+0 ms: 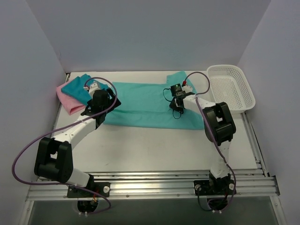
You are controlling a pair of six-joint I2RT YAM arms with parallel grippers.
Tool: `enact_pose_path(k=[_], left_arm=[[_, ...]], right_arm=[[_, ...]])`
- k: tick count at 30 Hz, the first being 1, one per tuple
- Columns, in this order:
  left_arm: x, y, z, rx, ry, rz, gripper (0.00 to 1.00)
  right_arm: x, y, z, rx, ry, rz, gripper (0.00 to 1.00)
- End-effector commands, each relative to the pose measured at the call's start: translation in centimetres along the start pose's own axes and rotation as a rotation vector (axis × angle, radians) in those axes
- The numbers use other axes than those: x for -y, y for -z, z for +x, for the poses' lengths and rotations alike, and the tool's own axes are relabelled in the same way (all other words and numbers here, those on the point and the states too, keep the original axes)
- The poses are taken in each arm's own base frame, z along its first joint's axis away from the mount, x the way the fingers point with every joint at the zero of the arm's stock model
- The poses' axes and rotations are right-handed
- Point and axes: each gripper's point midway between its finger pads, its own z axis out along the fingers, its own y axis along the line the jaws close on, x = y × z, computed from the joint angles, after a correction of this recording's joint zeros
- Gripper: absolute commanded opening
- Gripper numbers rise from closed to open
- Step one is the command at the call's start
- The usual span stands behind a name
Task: Fold and stack the t-shirts
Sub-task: Fold the flattened tshirt in 1/3 of the way, then grap the side of the flattened tshirt furthest away from the robot with both arms
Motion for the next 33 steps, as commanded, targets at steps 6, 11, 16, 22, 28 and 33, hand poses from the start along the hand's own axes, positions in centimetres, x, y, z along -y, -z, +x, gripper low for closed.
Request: enact_pose_path(k=[6, 11, 16, 22, 28, 33], left_arm=[[1.0, -0.3, -1.2, 0.042, -0.012, 0.023, 0.99], [0.6, -0.7, -1.6, 0.059, -0.022, 0.008, 0.99], [1.9, -3.0, -4.2, 0.095, -0.028, 0.028, 0.98], [3.4, -7.0, -5.6, 0.049, -0.029, 0.061, 0.98], [4.6, -8.7, -5.6, 0.009, -0.006, 0.097, 0.98], [4.2, -9.2, -4.6, -0.009, -0.004, 0.099, 0.98]], right_arm=[[-2.6, -1.6, -2.7, 0.026, -0.043, -0.030, 0.00], [-2.7, -1.2, -3.3, 0.028, -0.046, -0.032, 0.00], [-3.1, 2.0, -8.5, 0.132, -0.064, -0.072, 0.42], [-5.6, 3.1, -17.0, 0.221, -0.030, -0.172, 0.95], [-4.3, -2.6, -21.0, 0.227, -0.035, -0.169, 0.95], [-4.2, -7.5, -21.2, 0.190, -0.082, -0.234, 0.94]])
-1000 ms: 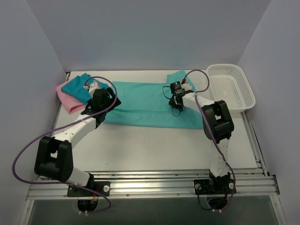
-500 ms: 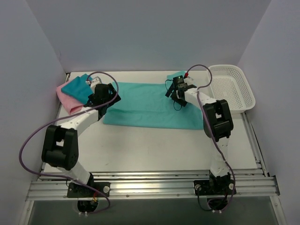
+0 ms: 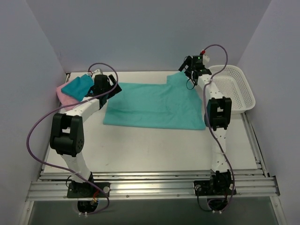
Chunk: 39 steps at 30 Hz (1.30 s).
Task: Fold and stack the t-shirts
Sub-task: Grap the side of the flattened tshirt furthest away from the robot with both arms
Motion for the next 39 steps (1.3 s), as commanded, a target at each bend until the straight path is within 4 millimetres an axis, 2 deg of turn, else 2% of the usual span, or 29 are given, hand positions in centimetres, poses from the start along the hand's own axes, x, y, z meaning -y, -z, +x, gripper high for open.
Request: enact_pose_path(k=[1, 3, 4, 6, 8, 9, 10, 11, 16, 18, 20, 21, 26, 28, 29, 35, 37, 39], left_arm=[[1.3, -0.3, -1.0, 0.025, 0.009, 0.054, 0.98], [1.3, -0.6, -0.6, 0.020, 0.008, 0.060, 0.98], [1.3, -0.8, -0.5, 0.019, 0.009, 0.061, 0.99], [1.5, -1.3, 0.1, 0.010, 0.012, 0.077, 0.99], [1.5, -1.6, 0.4, 0.003, 0.009, 0.083, 0.99], [1.4, -1.9, 0.7, -0.005, 0.006, 0.079, 0.99], [1.4, -2.0, 0.9, -0.007, 0.006, 0.081, 0.99], [1.4, -2.1, 1.0, -0.007, 0.001, 0.083, 0.99], [1.6, -2.3, 0.7, 0.001, -0.002, 0.089, 0.99], [1.8, -2.2, 0.3, 0.007, -0.002, 0.096, 0.99], [2.1, -2.1, 0.0, 0.015, 0.001, 0.103, 0.99], [2.2, -2.2, 0.0, 0.016, 0.003, 0.106, 0.99], [2.5, -2.5, -0.1, 0.023, -0.003, 0.114, 0.99], [2.6, -2.8, -0.3, 0.023, -0.002, 0.115, 0.99], [2.5, -3.1, -0.1, 0.017, -0.002, 0.114, 0.99], [2.4, -3.2, 0.0, 0.016, 0.000, 0.118, 0.99], [2.3, -3.0, 0.0, 0.019, -0.002, 0.118, 0.99], [2.5, -2.7, -0.2, 0.028, -0.003, 0.125, 0.99]], right_arm=[[2.8, -3.3, 4.8, -0.127, 0.002, 0.010, 0.94], [2.2, -4.2, 4.8, -0.105, -0.007, -0.033, 0.95], [2.5, -5.0, 5.6, -0.111, -0.008, -0.036, 0.95], [2.0, -5.7, 4.9, -0.080, -0.027, -0.069, 0.95], [2.5, -6.7, 5.5, -0.080, -0.042, -0.073, 0.95], [1.8, -7.0, 4.5, -0.043, -0.048, -0.100, 0.95], [1.9, -7.4, 4.8, -0.042, -0.048, -0.105, 0.95], [1.5, -7.6, 4.3, -0.019, -0.051, -0.119, 0.95], [1.3, -8.8, 2.9, 0.050, -0.083, -0.146, 0.96], [1.4, -9.6, 3.0, 0.070, -0.100, -0.159, 0.96], [0.5, -9.9, 2.4, 0.105, -0.130, -0.199, 0.96], [0.7, -10.5, 2.9, 0.105, -0.138, -0.206, 0.96], [-1.6, -10.2, 1.3, 0.192, -0.178, -0.291, 0.98], [-2.0, -10.6, 1.6, 0.202, -0.182, -0.296, 1.00], [-3.1, -10.3, 0.8, 0.221, -0.184, -0.321, 1.00], [-2.9, -10.7, 1.7, 0.231, -0.228, -0.260, 0.98], [-2.1, -10.1, 0.7, 0.297, -0.196, -0.171, 0.98], [-2.7, -9.7, 0.6, 0.322, -0.162, -0.141, 0.98]])
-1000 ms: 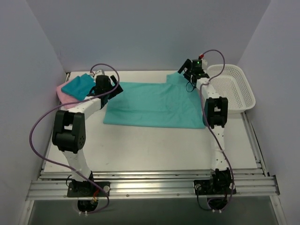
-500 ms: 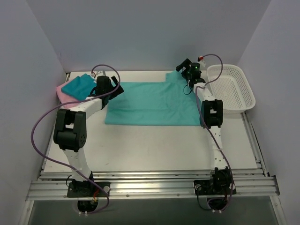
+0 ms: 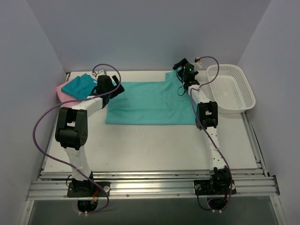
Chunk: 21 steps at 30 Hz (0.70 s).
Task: Fold and stack the t-shirts
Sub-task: Grap the side of the flattened tshirt furthest away from the robot with both arms
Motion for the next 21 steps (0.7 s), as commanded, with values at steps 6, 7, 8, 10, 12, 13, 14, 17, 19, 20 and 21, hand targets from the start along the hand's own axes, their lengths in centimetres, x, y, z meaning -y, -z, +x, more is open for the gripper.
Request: enact_pose_path(k=[6, 7, 8, 10, 12, 13, 14, 17, 19, 20, 21], left_arm=[[1.7, 0.4, -2.0, 0.066, 0.002, 0.074, 0.99], [1.6, 0.3, -1.7, 0.059, 0.004, 0.072, 0.99], [1.4, 0.3, -1.4, 0.054, 0.005, 0.069, 0.99], [1.2, 0.4, -1.4, 0.056, 0.007, 0.071, 0.99], [0.7, 0.5, -1.2, 0.055, 0.010, 0.067, 0.99], [0.3, 0.6, -1.5, 0.059, 0.016, 0.063, 0.99], [0.1, 0.7, -1.5, 0.058, 0.018, 0.064, 0.99], [-0.6, 1.1, -1.9, 0.065, 0.029, 0.065, 0.99], [-1.1, 1.4, -2.0, 0.072, 0.035, 0.064, 0.99], [-1.4, 1.4, -2.1, 0.072, 0.040, 0.065, 0.99], [-1.6, 1.4, -2.3, 0.076, 0.044, 0.067, 0.99]], right_arm=[[-2.3, 0.4, 0.7, 0.018, 0.043, 0.009, 0.84], [-1.8, 0.5, 1.5, -0.001, 0.048, 0.017, 0.78], [-1.6, 0.5, 2.1, -0.010, 0.052, 0.021, 0.75], [-1.3, 0.8, 3.2, -0.031, 0.064, 0.027, 0.69], [-1.0, 0.7, 4.2, -0.050, 0.071, 0.025, 0.61], [-0.8, 0.8, 4.4, -0.059, 0.071, 0.034, 0.52], [-0.7, 0.8, 4.9, -0.068, 0.073, 0.033, 0.49], [-0.4, 0.9, 5.5, -0.081, 0.088, 0.043, 0.40], [-0.1, 0.9, 5.7, -0.087, 0.096, 0.047, 0.35], [0.1, 0.8, 5.9, -0.095, 0.094, 0.047, 0.33], [0.0, 0.9, 5.8, -0.093, 0.091, 0.049, 0.26]])
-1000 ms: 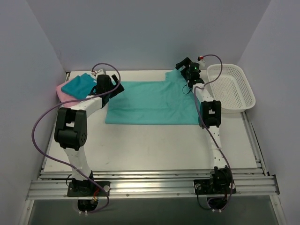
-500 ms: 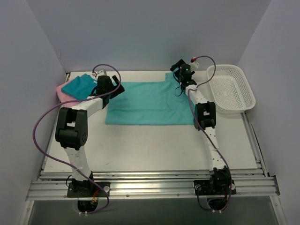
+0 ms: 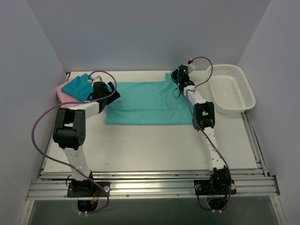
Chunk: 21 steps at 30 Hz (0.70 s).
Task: Fold and stack the t-shirts
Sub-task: Grap the side of the flattened tshirt furthest away from the robot with both arms
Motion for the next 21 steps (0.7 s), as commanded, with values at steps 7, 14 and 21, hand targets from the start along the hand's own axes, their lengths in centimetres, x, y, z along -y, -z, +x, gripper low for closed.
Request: enact_pose_path(k=[7, 14, 21], left_arm=[[0.1, 1.3, -3.9, 0.105, 0.054, 0.085, 0.99], [-0.9, -0.2, -4.1, 0.091, 0.085, 0.097, 0.99], [0.3, -3.4, -7.1, 0.084, 0.152, 0.122, 0.99]], right_arm=[[1.4, -0.1, 1.9, -0.032, 0.023, 0.034, 0.00], [-0.1, 0.9, 0.1, -0.005, 0.038, 0.013, 0.00], [-2.5, 2.7, -2.7, 0.012, 0.052, -0.017, 0.00]])
